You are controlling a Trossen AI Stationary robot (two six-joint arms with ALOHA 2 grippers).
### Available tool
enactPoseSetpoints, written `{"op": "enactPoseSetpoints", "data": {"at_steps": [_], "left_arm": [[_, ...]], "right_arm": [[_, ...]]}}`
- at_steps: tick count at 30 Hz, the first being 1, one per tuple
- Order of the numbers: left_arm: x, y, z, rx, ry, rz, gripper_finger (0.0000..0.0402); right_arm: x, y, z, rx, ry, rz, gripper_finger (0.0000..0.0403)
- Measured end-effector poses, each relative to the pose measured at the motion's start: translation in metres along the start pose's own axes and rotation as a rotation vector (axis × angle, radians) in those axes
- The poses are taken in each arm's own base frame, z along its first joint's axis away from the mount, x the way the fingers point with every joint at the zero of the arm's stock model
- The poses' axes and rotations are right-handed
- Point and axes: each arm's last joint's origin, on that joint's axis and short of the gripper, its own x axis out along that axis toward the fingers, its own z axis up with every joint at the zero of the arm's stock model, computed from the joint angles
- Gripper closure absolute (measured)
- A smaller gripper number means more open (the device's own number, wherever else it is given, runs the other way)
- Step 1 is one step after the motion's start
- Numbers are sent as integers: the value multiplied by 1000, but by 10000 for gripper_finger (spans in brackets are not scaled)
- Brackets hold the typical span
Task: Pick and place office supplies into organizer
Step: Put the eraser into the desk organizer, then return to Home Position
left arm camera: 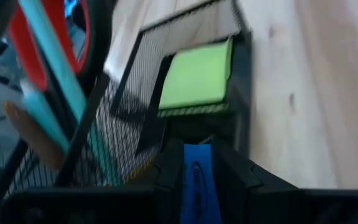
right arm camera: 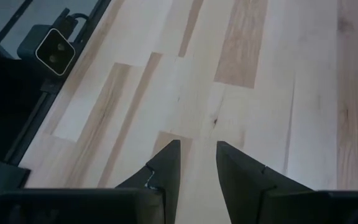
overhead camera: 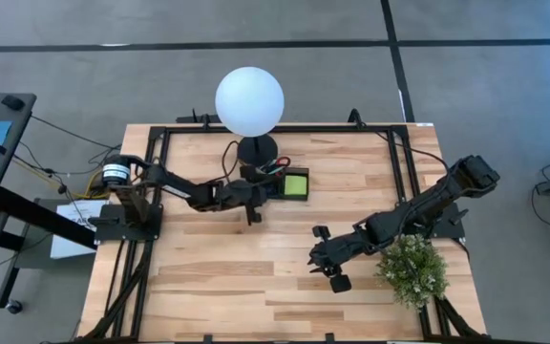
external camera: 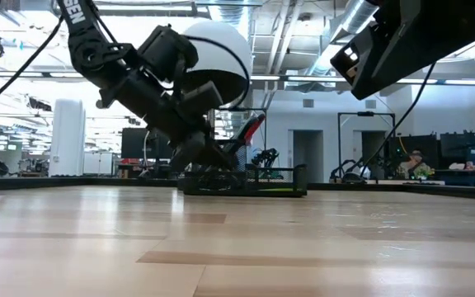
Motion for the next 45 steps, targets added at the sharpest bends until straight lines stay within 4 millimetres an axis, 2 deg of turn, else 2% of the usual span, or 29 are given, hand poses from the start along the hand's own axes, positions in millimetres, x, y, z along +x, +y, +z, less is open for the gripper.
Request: {"op": "enactPoseSetpoints", "data": {"at_steps": [5,10,15,21,26,29,32,35,39,42,45], "left_arm": [[4,10,-7,-35,35,21,333],[5,12,-6,-49,18,26,288],[3,6,-3,-98,-6,-23,241],[-8,-4,10,-160,-52,-63,222],[-42,6,41,-248,-184,-67,224],[-73,18,58,-256,-244,-77,225],[-107,30,66,-257,-272,-92,226],[-138,42,66,-267,-265,-109,226],[-173,57,59,-398,-251,-144,226],[-194,64,49,-508,-208,-176,226],[-206,68,39,-618,-160,-166,226]], "right_arm": [[0,0,0,0,-2,-1,306],[0,0,1,1,-9,0,306],[0,0,1,1,-9,0,306],[0,-1,1,5,-7,-4,306],[0,-3,-3,38,32,-10,306],[0,-2,-5,52,53,10,306],[0,-2,-7,56,83,40,306],[-1,-8,-6,9,79,38,306],[-11,-18,-2,-17,63,28,306],[-32,-28,2,7,29,5,306],[-62,-39,7,33,-26,-28,306]]}}
